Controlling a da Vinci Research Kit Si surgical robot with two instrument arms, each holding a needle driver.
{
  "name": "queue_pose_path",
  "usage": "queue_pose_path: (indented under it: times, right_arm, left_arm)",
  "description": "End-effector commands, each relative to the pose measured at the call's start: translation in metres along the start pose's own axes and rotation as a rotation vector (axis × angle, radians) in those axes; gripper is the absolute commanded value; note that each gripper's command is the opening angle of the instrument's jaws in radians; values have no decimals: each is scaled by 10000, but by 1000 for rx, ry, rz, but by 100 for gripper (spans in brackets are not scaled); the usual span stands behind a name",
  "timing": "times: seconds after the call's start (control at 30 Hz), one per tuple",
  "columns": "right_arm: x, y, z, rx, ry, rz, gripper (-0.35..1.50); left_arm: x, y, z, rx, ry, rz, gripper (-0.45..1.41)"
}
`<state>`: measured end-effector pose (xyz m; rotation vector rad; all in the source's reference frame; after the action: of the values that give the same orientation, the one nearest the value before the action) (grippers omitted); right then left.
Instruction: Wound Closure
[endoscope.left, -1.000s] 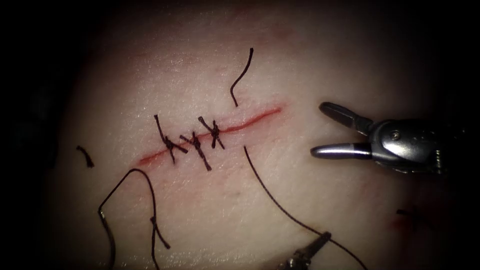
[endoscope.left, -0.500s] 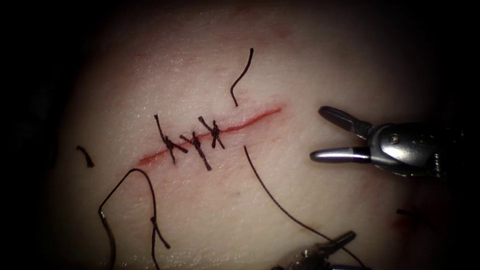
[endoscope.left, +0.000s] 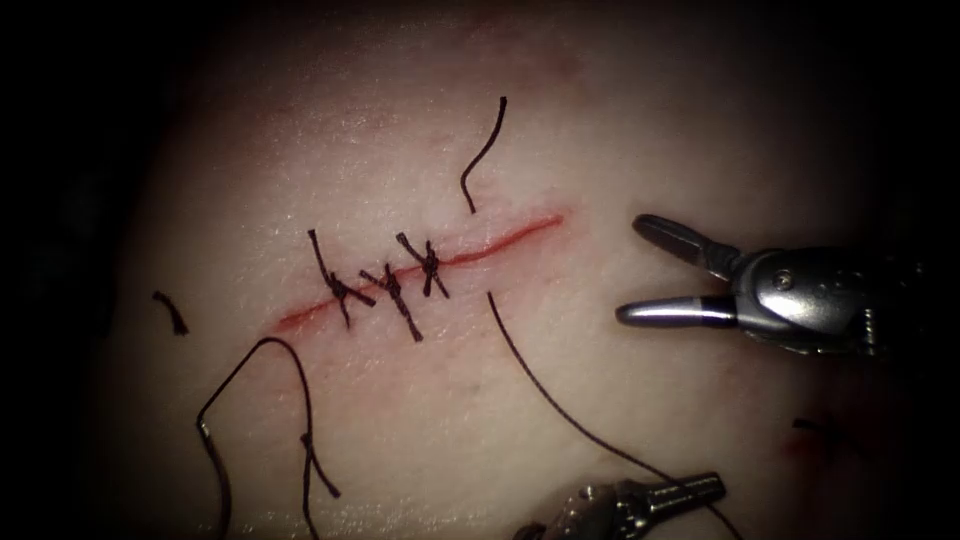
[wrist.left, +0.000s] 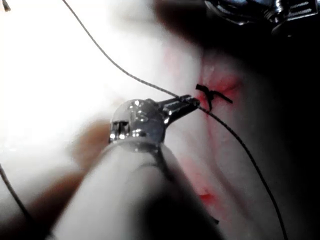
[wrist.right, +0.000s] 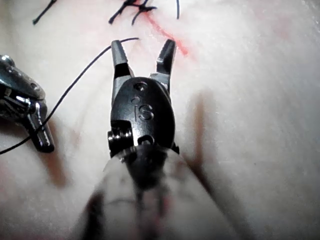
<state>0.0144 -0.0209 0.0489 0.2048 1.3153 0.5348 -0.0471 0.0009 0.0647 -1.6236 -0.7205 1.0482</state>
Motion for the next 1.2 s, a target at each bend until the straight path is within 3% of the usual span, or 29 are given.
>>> queue_pose_path:
  times: [0.03, 0.23, 0.47, 0.6, 0.67, 0.77, 0.8, 0.87, 0.9, 1.0, 1.2]
  right_arm:
    - [-6, -5, 6, 2, 0, 2, 78]
    - [-5, -5, 9, -3, 2, 3, 81]
    - [-5, -5, 9, -1, 0, 3, 84]
    - [-5, -6, 7, 2, 0, 2, 84]
    - [-5, -6, 6, 2, 0, 2, 83]
    - [-5, -6, 6, 2, 0, 2, 83]
    - [-5, -6, 6, 2, 0, 2, 83]
    - [-5, -6, 7, 2, 0, 2, 83]
    - [-5, -6, 7, 2, 0, 2, 83]
    - [-5, -7, 7, 1, 1, 1, 83]
    - [-7, -8, 7, 1, 1, -1, 83]
  left_arm:
    - [-1, -3, 1, 4, -1, 11, -45]
    - [18, 12, -19, 9, -6, 45, -45]
    - [0, 17, -16, 46, -84, 180, -45]
    - [-17, 19, -16, 58, -151, 373, 2]
    - [-20, 21, -17, 65, -170, 518, 10]
    - [-22, 33, -19, 94, -243, 803, 39]
    - [-22, 33, -19, 94, -243, 803, 39]
    - [-19, 37, -16, 148, -325, 954, 76]
    - [-19, 37, -16, 148, -325, 954, 76]
    - [-14, 40, -11, 174, -352, 1051, 99]
    - [-1, 51, -2, 218, -420, 1278, 98]
